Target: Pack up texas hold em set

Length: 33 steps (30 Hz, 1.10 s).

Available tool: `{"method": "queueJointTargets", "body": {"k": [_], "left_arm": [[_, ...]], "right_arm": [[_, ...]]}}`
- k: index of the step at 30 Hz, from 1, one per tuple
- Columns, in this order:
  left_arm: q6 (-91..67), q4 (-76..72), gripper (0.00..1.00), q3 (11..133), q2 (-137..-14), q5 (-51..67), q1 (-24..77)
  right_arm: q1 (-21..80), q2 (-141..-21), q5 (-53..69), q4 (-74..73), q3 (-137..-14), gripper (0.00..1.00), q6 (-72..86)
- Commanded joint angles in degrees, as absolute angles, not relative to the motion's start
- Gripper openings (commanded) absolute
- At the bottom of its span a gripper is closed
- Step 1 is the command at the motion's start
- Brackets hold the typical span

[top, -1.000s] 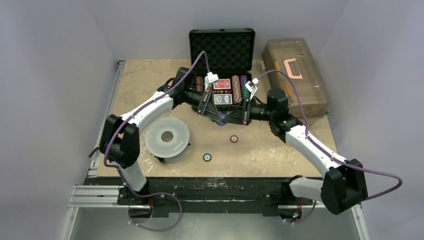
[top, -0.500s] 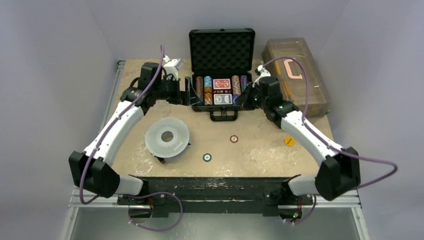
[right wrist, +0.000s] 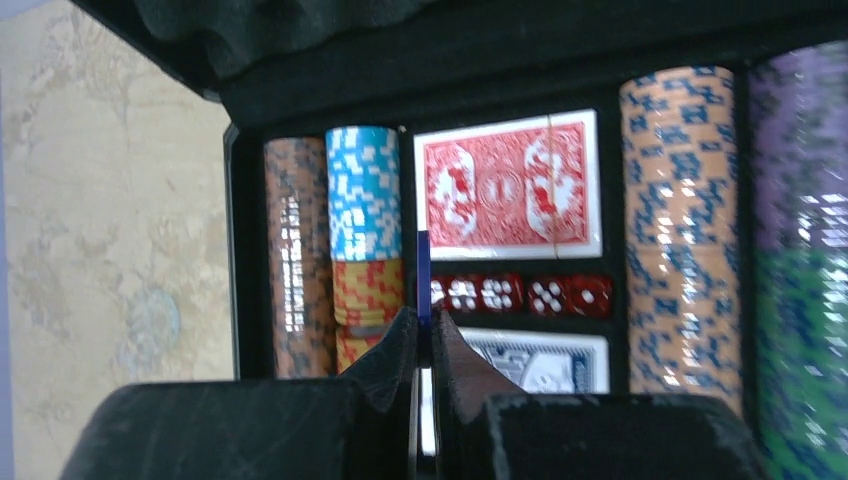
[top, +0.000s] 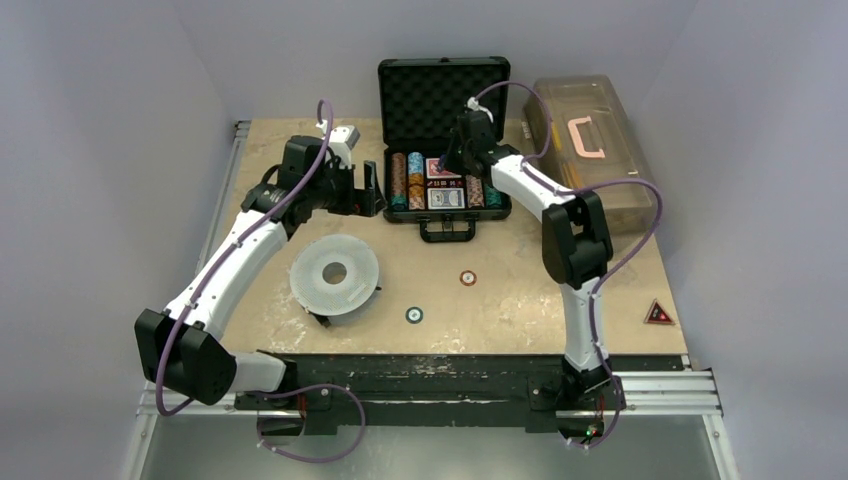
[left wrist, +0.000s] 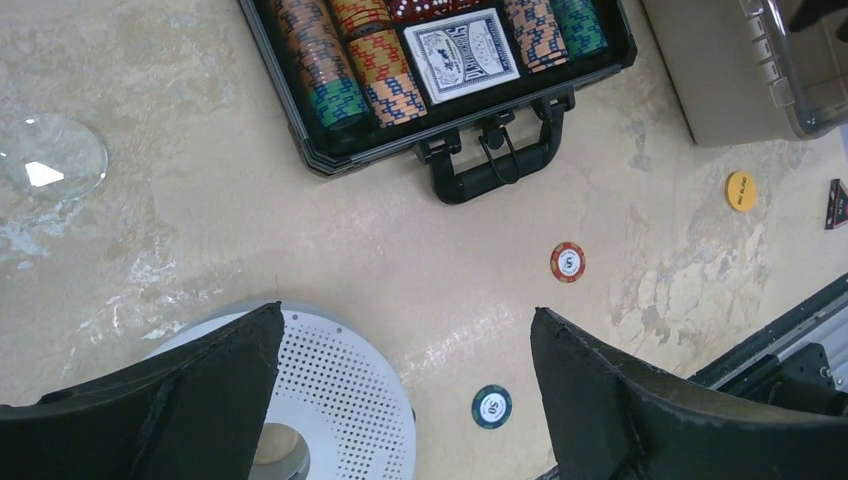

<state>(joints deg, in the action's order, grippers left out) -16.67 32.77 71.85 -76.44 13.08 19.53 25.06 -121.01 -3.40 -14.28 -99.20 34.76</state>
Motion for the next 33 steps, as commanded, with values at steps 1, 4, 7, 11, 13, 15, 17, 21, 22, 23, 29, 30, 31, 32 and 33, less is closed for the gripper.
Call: {"method": "queueJointTargets", "body": {"k": [1,4,7,11,13,15,17,21,22,23,29,30,31,32,33], "left_arm": [[-15.69,31.77,0.90,72.27,-76.10,13.56,19.69],[-15.82,30.95,0.90,71.94,-75.83,14.47,19.66],[-15.90,31.04,0.89,72.09,-76.03,15.24,19.66],[-15.75,31.18,0.89,72.24,-76.41,15.30,19.61],[-15.73,31.28,0.89,72.17,-76.46,15.37,19.61],[-15.65,31.29,0.89,72.22,-76.53,15.24,19.66],[-15.64,31.30,0.89,72.41,-76.57,15.58,19.60],[-15.73,31.29,0.89,72.29,-76.78,15.97,19.60],[-15.71,31.33,0.89,72.47,-76.93,16.18,19.60],[-15.67,31.45,0.89,72.65,-77.11,16.46,19.60],[-15.47,31.79,0.90,72.89,-77.80,16.22,19.54],[-15.51,31.92,0.90,73.06,-77.88,16.22,19.47],[-15.55,31.98,0.90,73.12,-77.81,15.99,19.51],[-15.62,32.07,0.90,73.03,-77.57,15.55,19.51],[-15.64,31.86,0.90,72.77,-77.20,14.80,19.51]], "right_arm": [[25.40,-125.29,-0.60,-13.18,-106.98,0.00,38.69],[25.40,-128.14,0.53,-11.64,-108.87,0.00,39.95],[25.40,-131.08,2.28,-10.37,-110.79,0.00,41.05],[25.40,-134.07,2.97,-10.71,-113.79,0.00,41.37],[25.30,-135.15,2.66,-11.61,-115.05,0.00,41.15],[25.14,-135.19,2.53,-11.07,-114.47,0.05,40.92],[25.10,-135.37,1.78,-10.84,-114.36,0.06,40.21],[24.52,-136.51,2.63,-12.34,-116.34,0.15,39.24],[24.43,-136.84,2.88,-13.03,-117.09,0.16,38.92],[24.43,-137.11,2.72,-13.71,-117.65,0.20,38.60],[24.41,-133.67,-2.85,-21.39,-119.53,0.44,34.17],[24.35,-133.34,-5.30,-24.23,-120.81,0.48,32.72],[24.40,-132.88,-7.05,-26.85,-121.91,0.51,30.68],[24.56,-132.13,-8.07,-28.86,-122.39,0.54,29.18],[24.75,-130.85,-8.94,-30.29,-121.77,0.57,27.97]]}}
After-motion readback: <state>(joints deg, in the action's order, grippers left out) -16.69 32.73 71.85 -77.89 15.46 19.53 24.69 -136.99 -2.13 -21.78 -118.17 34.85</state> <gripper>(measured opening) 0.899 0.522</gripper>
